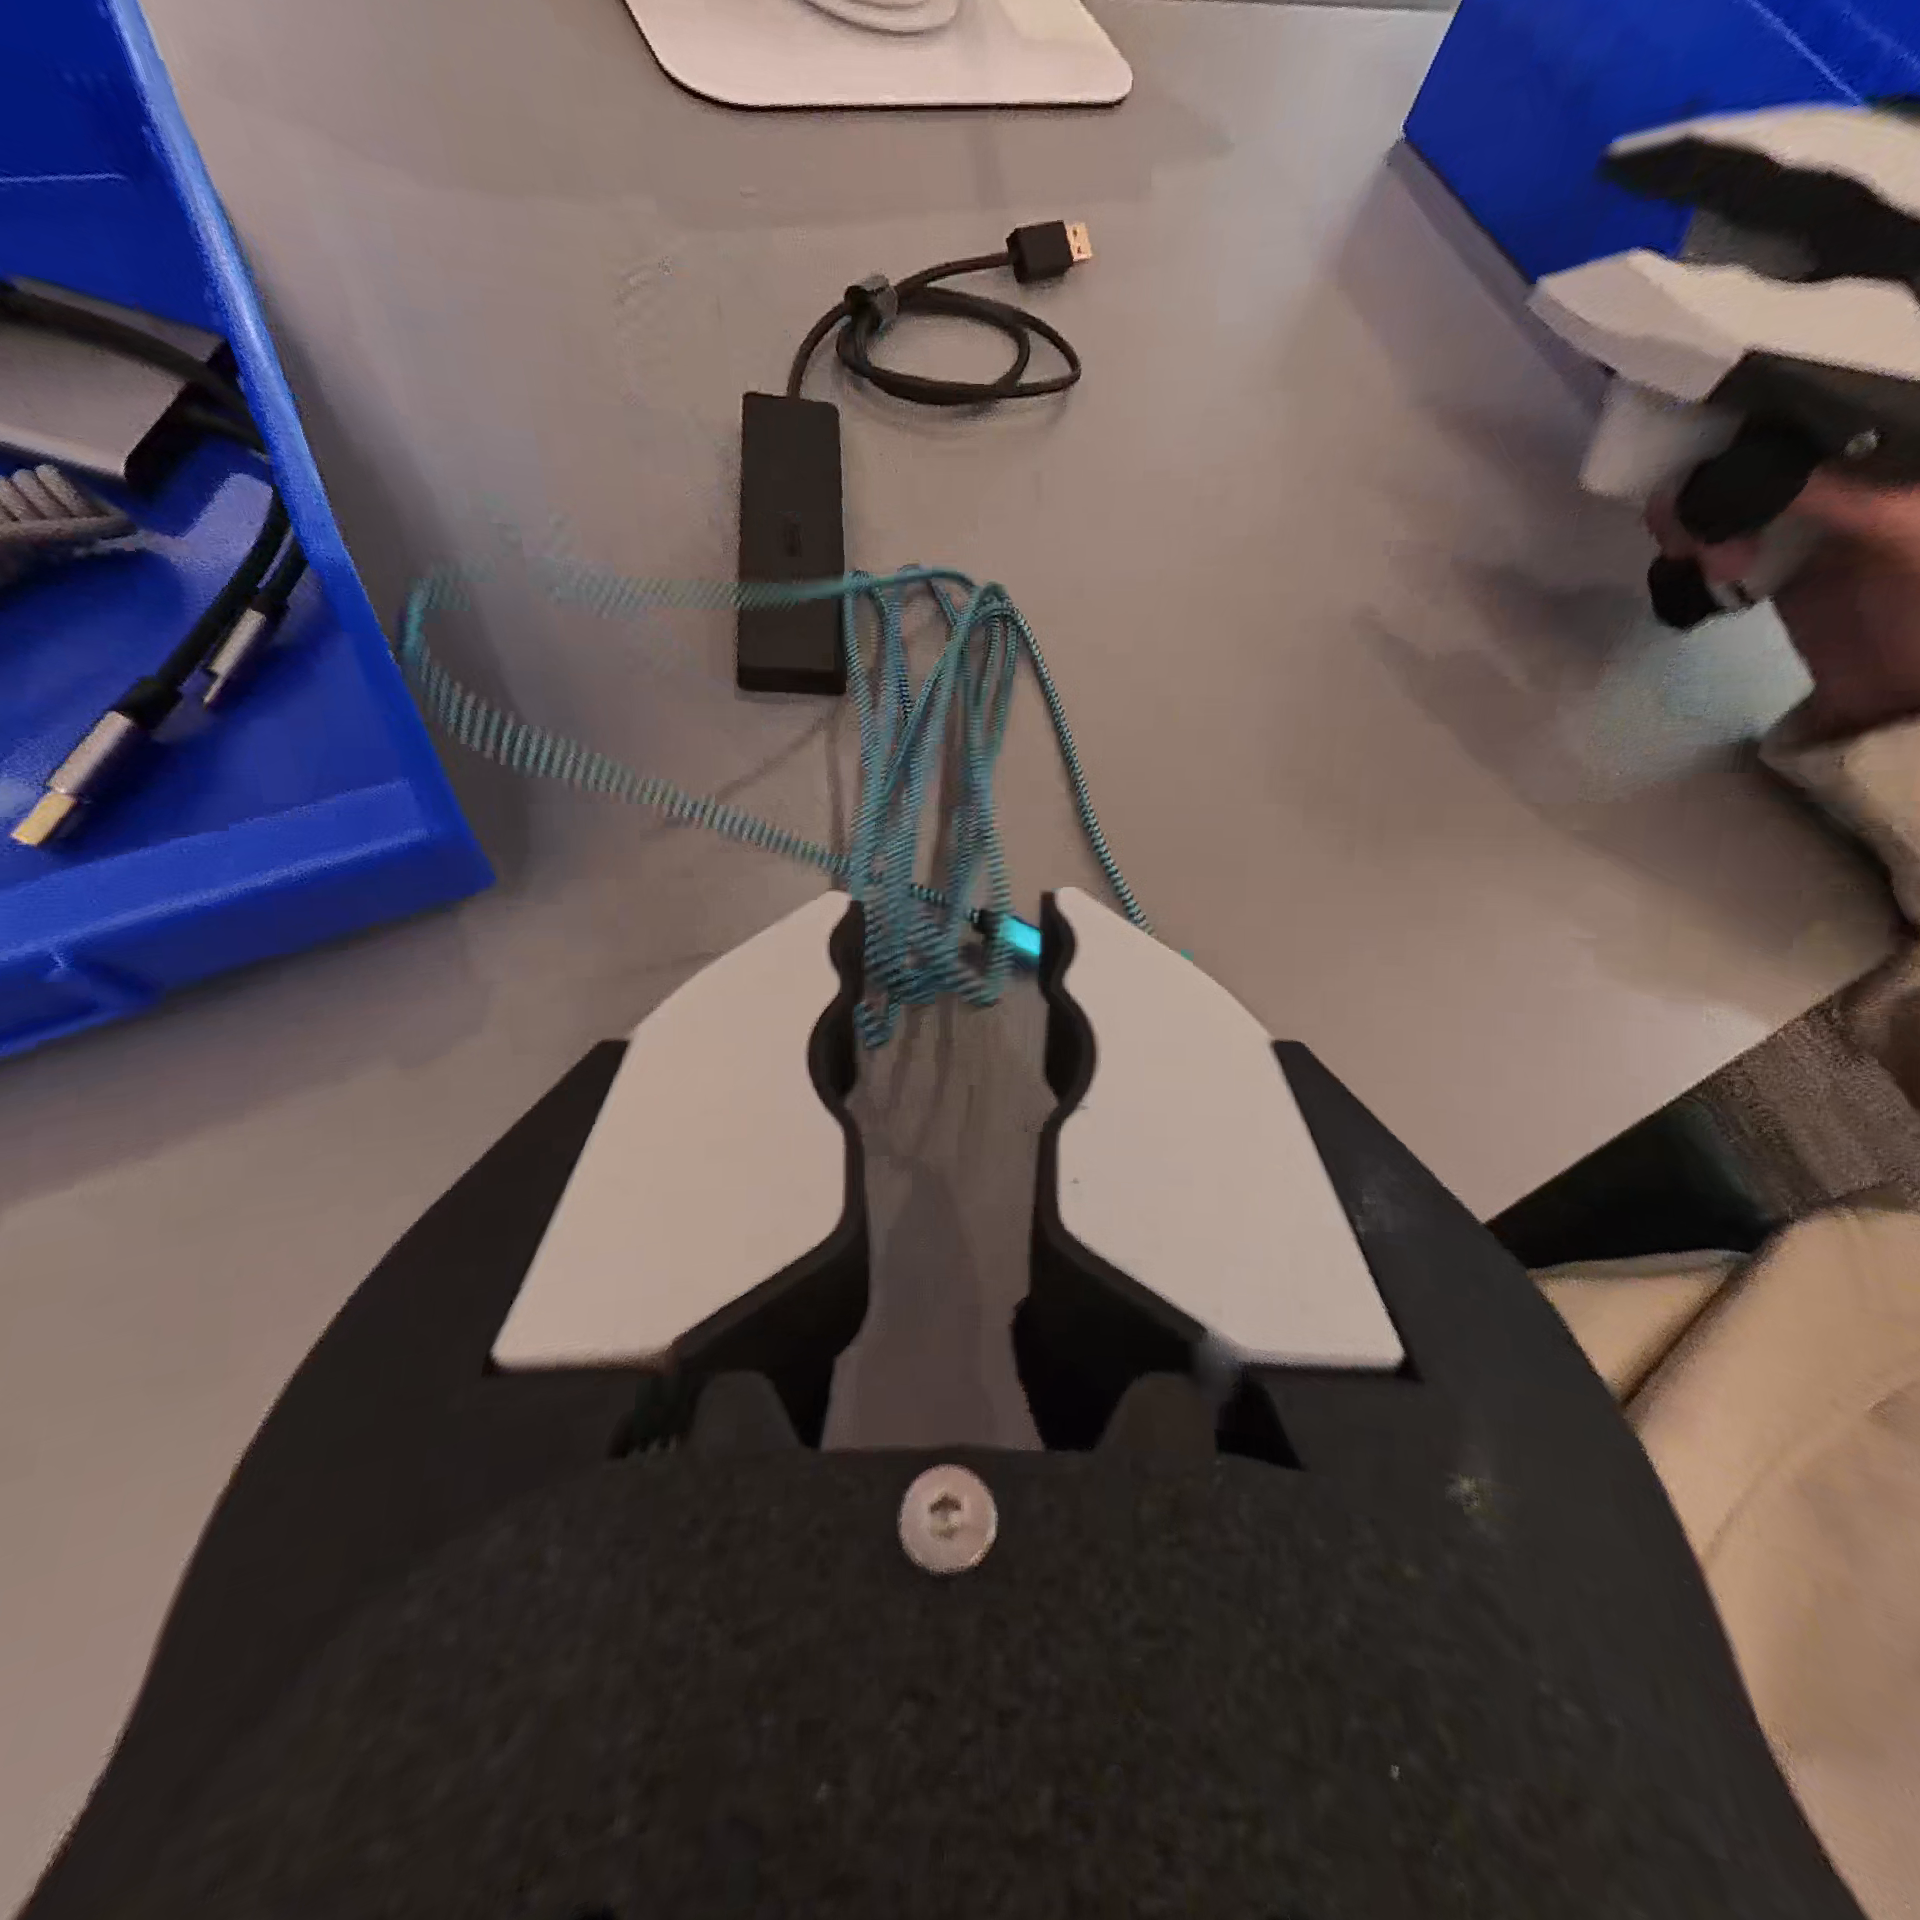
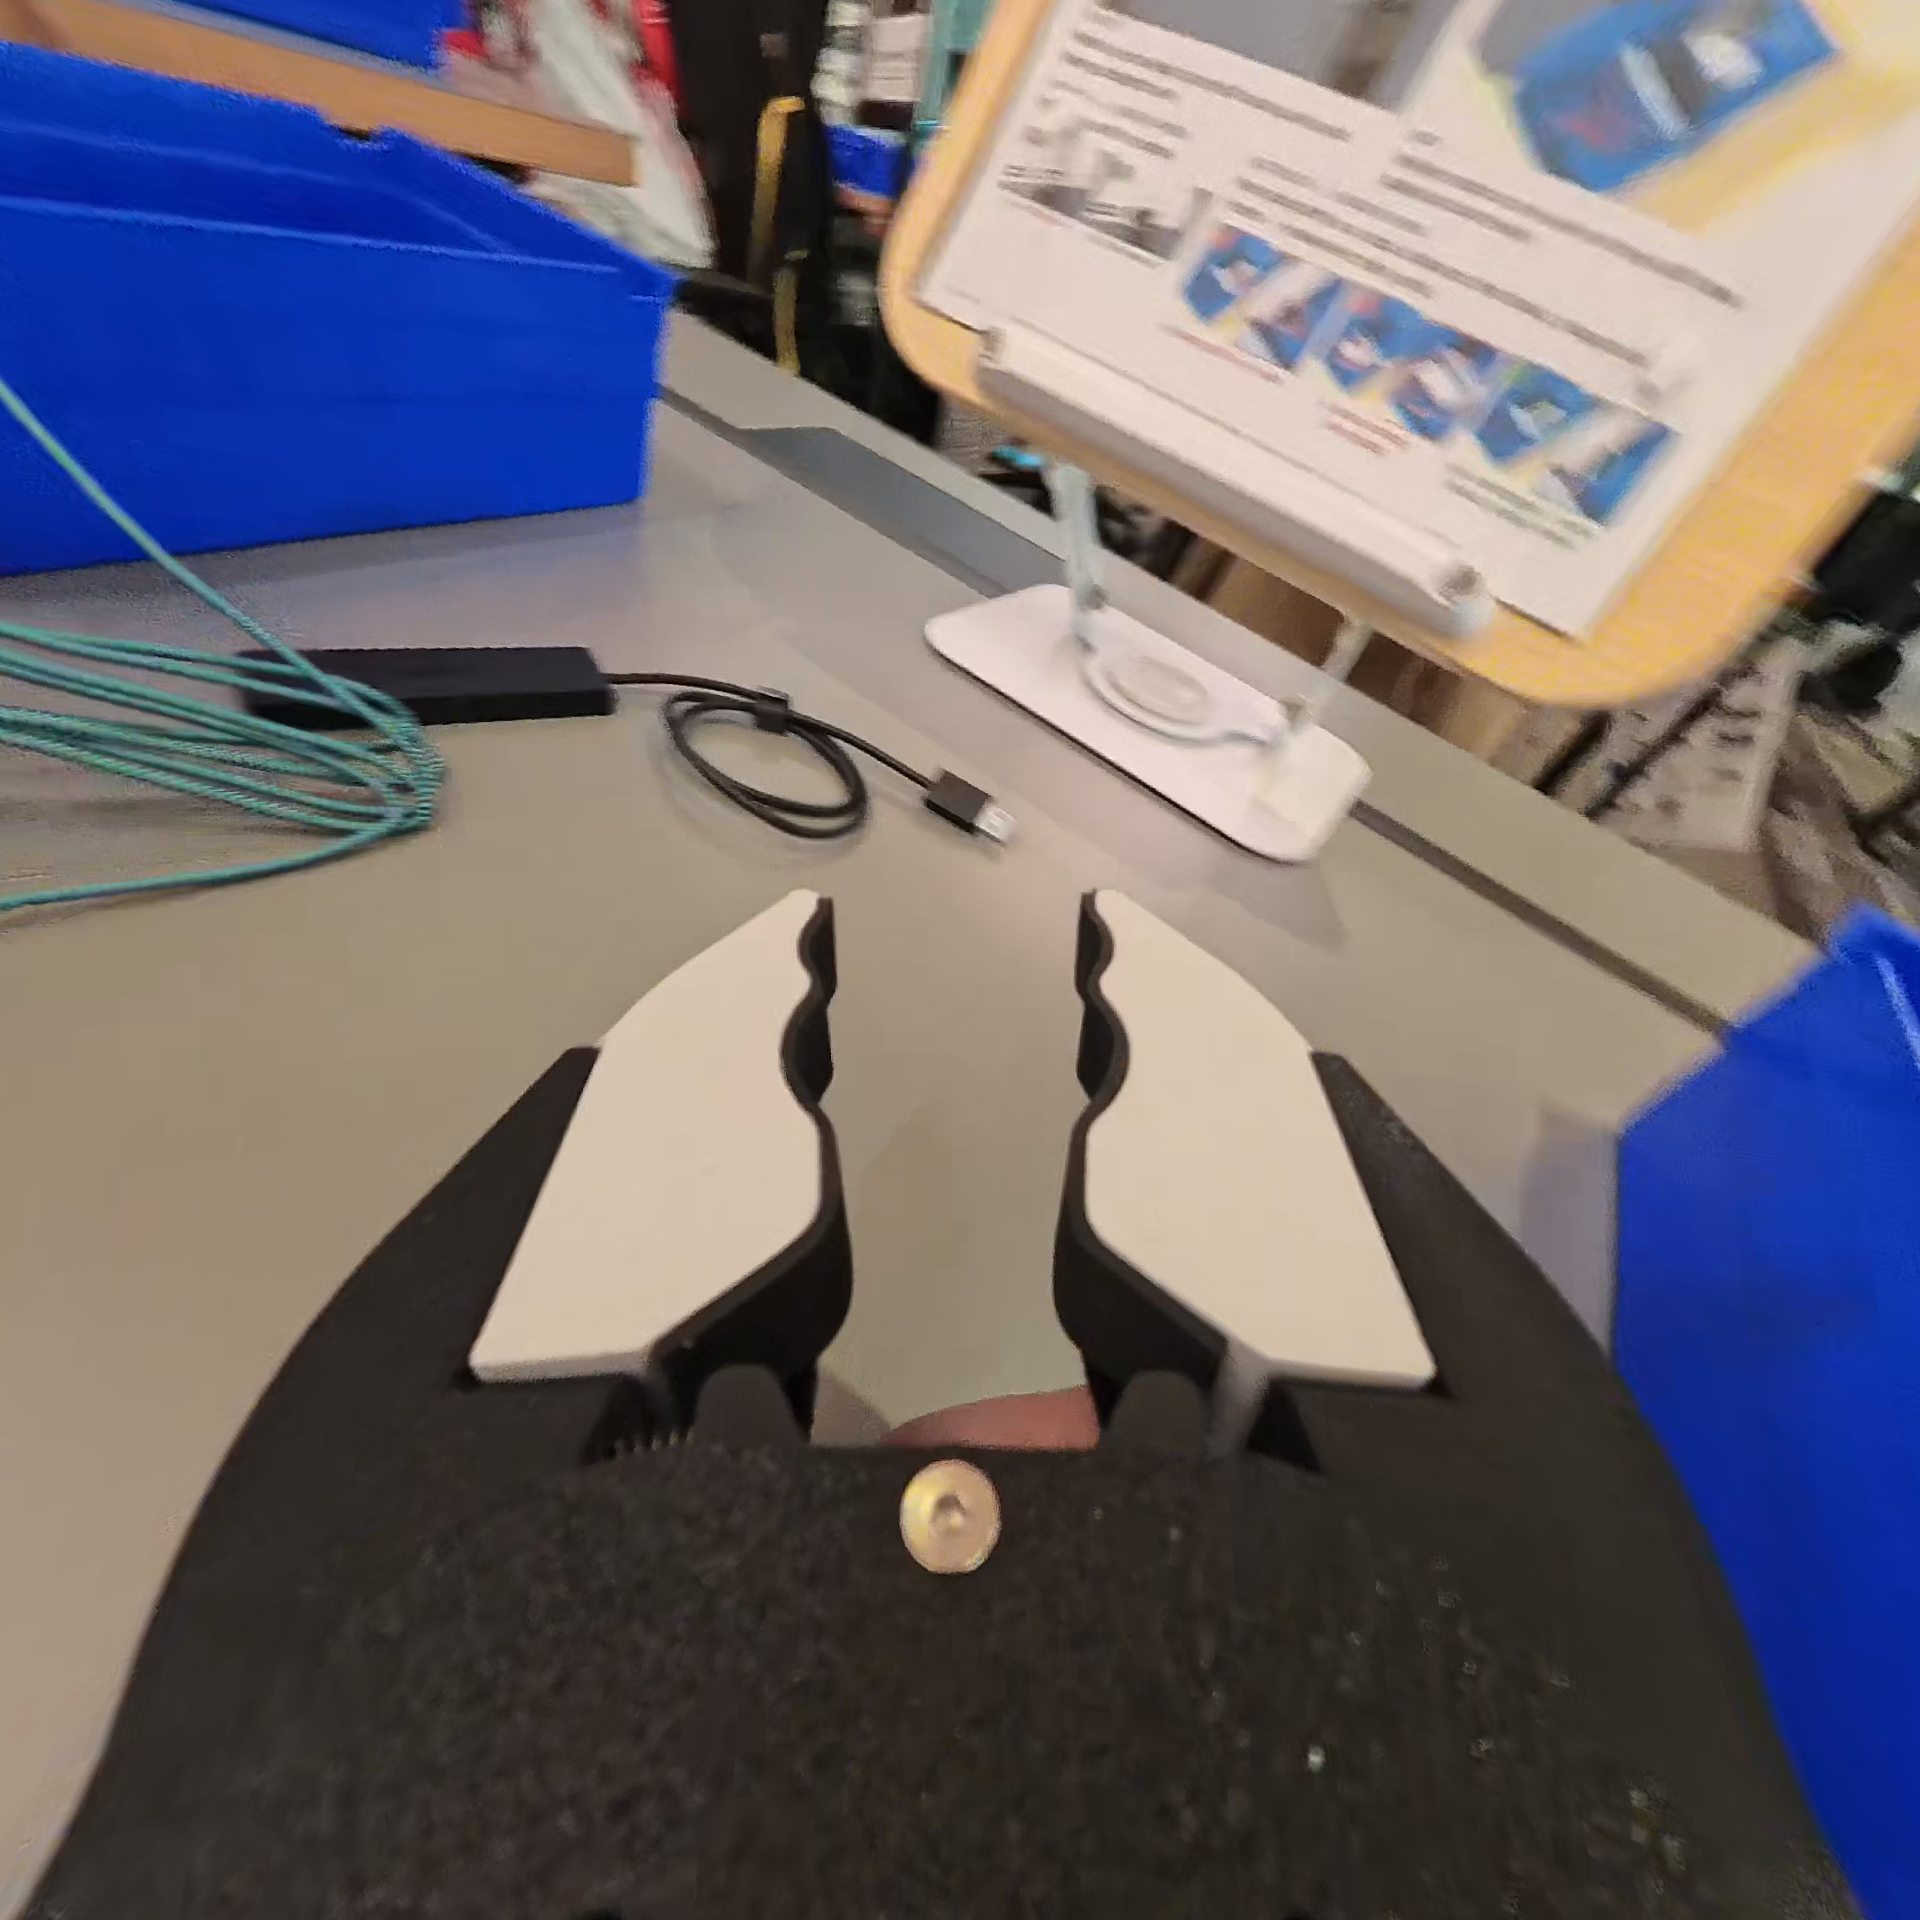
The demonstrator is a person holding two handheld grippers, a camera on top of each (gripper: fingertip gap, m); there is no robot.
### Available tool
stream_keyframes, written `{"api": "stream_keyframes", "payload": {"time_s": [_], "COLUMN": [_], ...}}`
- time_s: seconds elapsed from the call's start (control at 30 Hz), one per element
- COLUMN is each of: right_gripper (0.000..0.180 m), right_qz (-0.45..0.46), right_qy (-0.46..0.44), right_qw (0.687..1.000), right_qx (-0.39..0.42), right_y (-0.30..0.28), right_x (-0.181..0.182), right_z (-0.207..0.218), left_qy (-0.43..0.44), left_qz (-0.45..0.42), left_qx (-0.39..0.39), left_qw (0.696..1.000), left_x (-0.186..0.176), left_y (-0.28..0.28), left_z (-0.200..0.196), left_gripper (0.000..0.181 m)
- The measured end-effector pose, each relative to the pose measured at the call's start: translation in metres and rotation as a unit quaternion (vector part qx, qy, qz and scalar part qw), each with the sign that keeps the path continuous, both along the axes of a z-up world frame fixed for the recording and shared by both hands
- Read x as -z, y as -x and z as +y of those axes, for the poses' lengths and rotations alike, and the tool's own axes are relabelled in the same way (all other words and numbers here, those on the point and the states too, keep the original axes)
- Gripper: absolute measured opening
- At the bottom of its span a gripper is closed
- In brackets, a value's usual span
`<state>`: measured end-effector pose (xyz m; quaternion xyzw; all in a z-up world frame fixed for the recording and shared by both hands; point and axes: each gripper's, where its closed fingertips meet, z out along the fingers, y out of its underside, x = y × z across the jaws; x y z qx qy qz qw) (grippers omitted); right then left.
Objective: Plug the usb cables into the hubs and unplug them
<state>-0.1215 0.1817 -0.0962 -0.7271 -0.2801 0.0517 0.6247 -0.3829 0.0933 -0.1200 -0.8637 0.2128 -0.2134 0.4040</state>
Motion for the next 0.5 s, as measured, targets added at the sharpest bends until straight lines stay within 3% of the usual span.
{"api": "stream_keyframes", "payload": {"time_s": [0.07, 0.3, 0.5], "right_gripper": [0.045, 0.054, 0.060], "right_qz": [-0.040, -0.104, -0.218], "right_qy": [0.024, 0.138, 0.160], "right_qw": [0.997, 0.959, 0.892], "right_qx": [-0.058, -0.224, -0.363], "right_y": [0.023, 0.101, 0.167], "right_x": [-0.003, 0.012, 0.049], "right_z": [0.009, 0.057, 0.080], "left_qy": [-0.007, -0.058, -0.053], "left_qz": [0.005, 0.045, 0.041], "left_qx": [0.008, 0.019, 0.042], "left_qw": [1.000, 0.997, 0.997], "left_x": [-0.002, -0.014, -0.009], "left_y": [-0.002, -0.001, -0.008], "left_z": [-0.010, -0.030, -0.034], "left_gripper": [0.044, 0.047, 0.046]}}
